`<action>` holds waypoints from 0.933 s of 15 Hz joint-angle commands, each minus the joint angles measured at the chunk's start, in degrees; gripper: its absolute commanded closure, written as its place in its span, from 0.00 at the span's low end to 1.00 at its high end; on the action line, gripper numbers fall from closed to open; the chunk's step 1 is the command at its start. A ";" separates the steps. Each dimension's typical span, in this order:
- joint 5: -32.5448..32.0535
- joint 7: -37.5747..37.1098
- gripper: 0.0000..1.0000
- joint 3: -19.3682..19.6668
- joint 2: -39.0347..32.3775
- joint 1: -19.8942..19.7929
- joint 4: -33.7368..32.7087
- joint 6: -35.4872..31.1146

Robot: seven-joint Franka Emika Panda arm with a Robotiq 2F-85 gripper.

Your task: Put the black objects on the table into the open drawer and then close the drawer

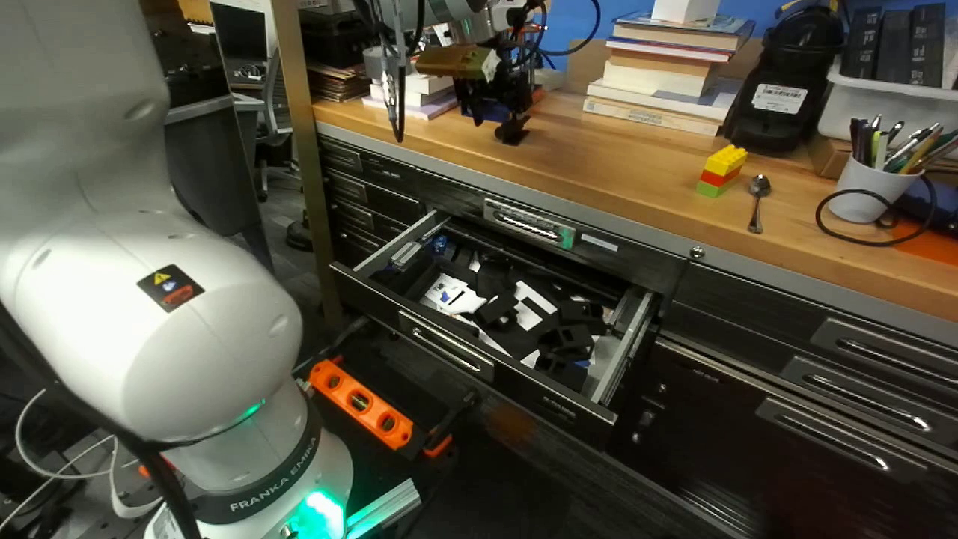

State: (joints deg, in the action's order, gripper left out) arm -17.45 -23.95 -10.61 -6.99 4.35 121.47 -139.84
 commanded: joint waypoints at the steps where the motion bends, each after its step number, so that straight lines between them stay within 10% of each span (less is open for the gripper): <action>1: -1.12 1.14 0.00 2.21 -3.77 3.28 -5.78 3.37; 14: -0.89 5.29 0.00 6.27 -11.48 5.22 -17.69 9.97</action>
State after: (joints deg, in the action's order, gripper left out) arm -18.96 -20.75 -5.63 -15.84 8.61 108.59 -132.50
